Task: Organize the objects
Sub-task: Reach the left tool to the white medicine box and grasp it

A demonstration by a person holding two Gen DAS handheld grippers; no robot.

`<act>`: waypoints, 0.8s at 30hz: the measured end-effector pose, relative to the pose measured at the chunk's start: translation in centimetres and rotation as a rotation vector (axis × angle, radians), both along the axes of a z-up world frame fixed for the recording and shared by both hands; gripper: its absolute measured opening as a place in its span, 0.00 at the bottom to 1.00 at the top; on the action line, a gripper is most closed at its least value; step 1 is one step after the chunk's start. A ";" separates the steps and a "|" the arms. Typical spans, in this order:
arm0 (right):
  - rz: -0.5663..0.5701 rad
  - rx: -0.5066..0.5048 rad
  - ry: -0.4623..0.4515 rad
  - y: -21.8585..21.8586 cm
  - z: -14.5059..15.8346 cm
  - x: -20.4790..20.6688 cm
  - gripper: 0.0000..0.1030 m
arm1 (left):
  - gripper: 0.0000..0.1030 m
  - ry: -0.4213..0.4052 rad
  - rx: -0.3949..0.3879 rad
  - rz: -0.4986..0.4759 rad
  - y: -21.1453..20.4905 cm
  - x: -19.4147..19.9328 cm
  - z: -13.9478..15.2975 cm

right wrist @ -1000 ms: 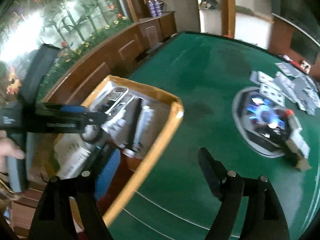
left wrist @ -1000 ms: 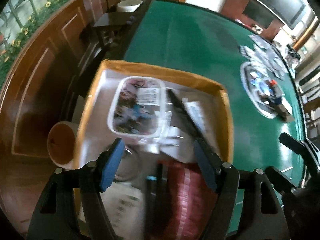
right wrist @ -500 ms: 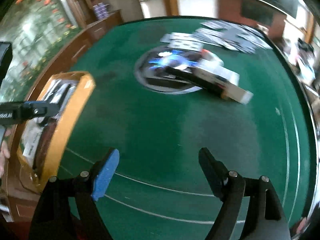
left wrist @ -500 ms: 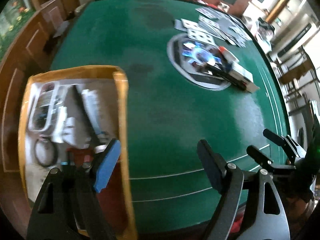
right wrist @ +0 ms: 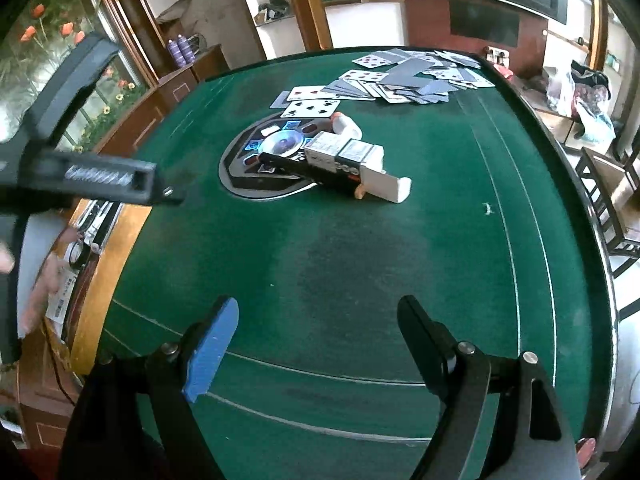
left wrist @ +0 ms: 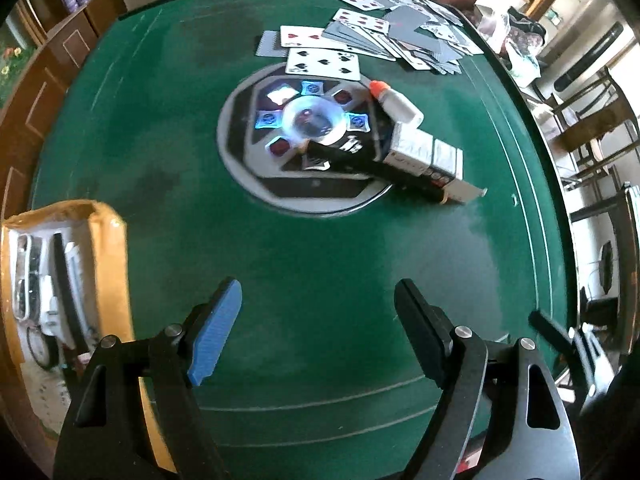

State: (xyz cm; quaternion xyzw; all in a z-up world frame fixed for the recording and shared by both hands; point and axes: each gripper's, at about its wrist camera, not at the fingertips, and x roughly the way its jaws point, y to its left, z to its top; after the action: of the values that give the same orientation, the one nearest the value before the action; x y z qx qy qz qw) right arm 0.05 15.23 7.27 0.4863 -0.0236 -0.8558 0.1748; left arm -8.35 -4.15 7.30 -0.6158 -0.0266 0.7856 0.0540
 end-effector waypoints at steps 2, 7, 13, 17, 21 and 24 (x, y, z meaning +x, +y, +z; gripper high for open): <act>0.001 -0.003 -0.005 0.7 -0.2 -0.1 0.80 | 0.77 -0.010 0.023 0.016 0.8 -0.8 -0.2; -0.005 -0.020 -0.015 2.7 -0.6 -0.2 0.80 | 0.77 -0.022 0.095 0.099 2.9 -3.1 -0.7; -0.012 -0.043 -0.011 5.0 -0.5 -0.4 0.80 | 0.72 -0.036 0.199 0.224 5.0 -7.2 -1.7; -0.020 -0.045 -0.009 6.6 -0.5 -0.3 0.80 | 0.62 -0.085 0.232 0.295 6.5 -9.9 -3.6; -0.038 -0.043 -0.010 8.7 -0.7 -0.6 0.80 | 0.61 -0.108 0.190 0.327 7.7 -10.9 -4.8; -0.057 -0.056 -0.014 9.9 -0.7 -1.3 0.80 | 0.61 -0.118 0.175 0.316 8.5 -11.5 -5.0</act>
State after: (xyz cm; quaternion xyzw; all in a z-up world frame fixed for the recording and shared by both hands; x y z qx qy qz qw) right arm -1.21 25.09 6.57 0.4864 -0.0625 -0.8560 0.1638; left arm -19.87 4.40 2.33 -0.6420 -0.1945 0.7414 -0.0185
